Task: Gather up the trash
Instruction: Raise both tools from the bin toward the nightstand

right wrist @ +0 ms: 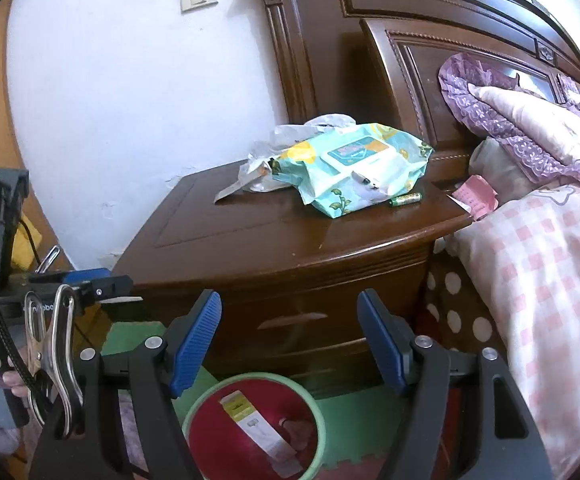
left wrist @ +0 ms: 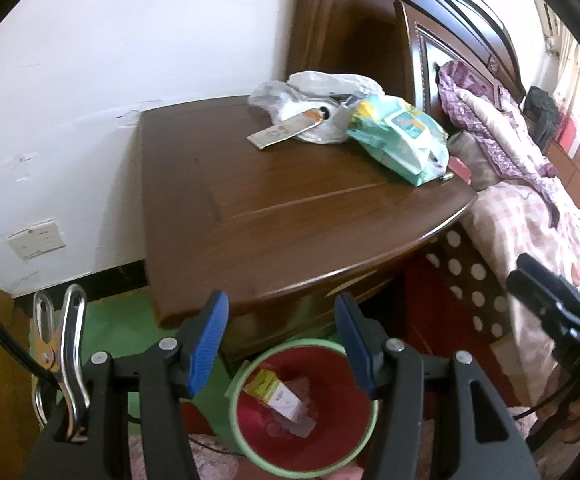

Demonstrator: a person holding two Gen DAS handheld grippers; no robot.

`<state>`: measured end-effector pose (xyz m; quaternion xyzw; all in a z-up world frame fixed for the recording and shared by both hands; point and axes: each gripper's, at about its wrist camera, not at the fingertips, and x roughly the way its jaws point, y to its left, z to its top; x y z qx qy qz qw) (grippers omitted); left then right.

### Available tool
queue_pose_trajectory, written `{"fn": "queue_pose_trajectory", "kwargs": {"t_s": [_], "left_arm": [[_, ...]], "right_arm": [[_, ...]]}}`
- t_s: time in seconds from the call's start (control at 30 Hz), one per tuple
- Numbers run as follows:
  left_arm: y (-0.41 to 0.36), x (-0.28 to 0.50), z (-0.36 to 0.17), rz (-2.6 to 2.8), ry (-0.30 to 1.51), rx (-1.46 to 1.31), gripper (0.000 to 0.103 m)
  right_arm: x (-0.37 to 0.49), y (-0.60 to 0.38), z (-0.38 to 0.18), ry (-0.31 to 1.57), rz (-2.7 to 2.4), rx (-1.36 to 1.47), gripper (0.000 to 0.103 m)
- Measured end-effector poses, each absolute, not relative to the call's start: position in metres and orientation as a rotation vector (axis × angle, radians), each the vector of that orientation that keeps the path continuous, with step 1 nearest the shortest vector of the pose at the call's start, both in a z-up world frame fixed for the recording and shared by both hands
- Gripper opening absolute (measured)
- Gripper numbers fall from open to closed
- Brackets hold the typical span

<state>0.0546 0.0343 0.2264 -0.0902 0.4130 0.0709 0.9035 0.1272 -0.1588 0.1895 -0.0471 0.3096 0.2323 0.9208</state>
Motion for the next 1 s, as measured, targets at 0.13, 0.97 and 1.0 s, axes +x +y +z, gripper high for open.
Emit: {"fn": "queue_pose_trajectory", "kwargs": {"t_s": [0.13, 0.97, 1.0], "left_arm": [[0.037, 0.032, 0.227, 0.173, 0.844, -0.161, 0.058], [0.007, -0.052, 0.329, 0.045, 0.696, -0.141, 0.058], [0.005, -0.05, 0.335, 0.043, 0.688, -0.133, 0.058]], "right_arm": [[0.118, -0.155, 0.188, 0.638, 0.484, -0.083, 0.072], [0.06, -0.126, 0.227, 0.565, 0.537, -0.136, 0.072], [0.059, -0.126, 0.228, 0.565, 0.538, -0.138, 0.072]]}}
